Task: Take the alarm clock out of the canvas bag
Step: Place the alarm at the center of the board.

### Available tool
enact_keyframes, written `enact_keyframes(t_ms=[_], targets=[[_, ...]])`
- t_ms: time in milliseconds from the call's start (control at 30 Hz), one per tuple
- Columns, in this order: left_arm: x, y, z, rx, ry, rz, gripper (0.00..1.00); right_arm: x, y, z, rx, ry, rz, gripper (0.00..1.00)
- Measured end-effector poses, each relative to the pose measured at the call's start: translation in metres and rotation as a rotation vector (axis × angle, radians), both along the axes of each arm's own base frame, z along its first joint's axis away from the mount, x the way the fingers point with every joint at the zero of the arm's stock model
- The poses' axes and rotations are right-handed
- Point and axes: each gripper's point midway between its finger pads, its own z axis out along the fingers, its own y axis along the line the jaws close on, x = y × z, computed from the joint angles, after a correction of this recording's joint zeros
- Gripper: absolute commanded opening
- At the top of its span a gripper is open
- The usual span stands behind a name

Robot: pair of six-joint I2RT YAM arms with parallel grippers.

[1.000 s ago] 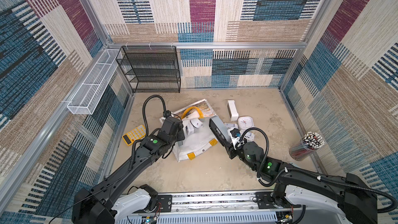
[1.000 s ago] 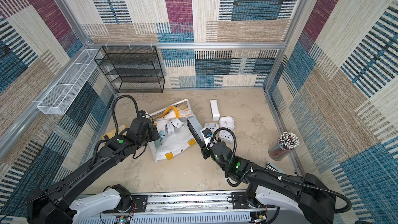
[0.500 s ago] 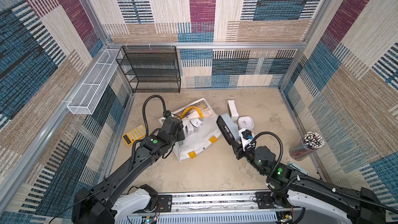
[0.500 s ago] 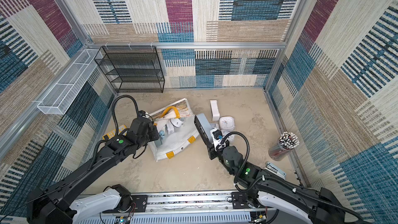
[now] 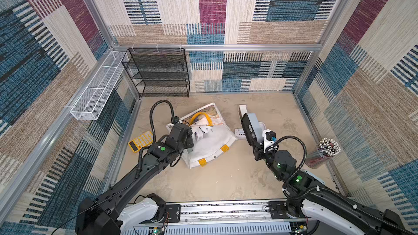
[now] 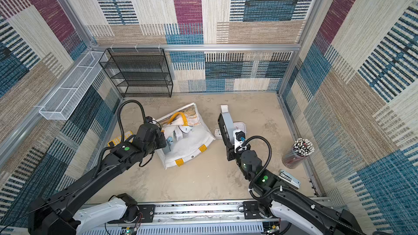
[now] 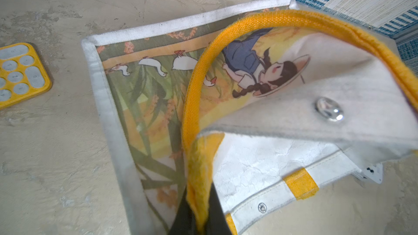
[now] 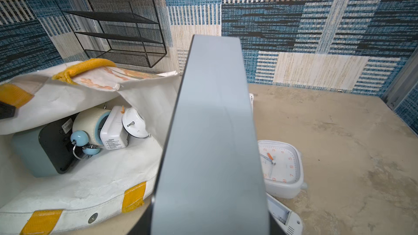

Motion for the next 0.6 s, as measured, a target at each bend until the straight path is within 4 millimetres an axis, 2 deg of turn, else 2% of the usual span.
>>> enact_keyframes(t_ms=[600], targets=[[-0.005, 0.007, -0.003, 0.022, 0.006, 0.015, 0.0, 0.036, 0.004, -0.022, -0.066, 0.112, -0.045, 0.23]])
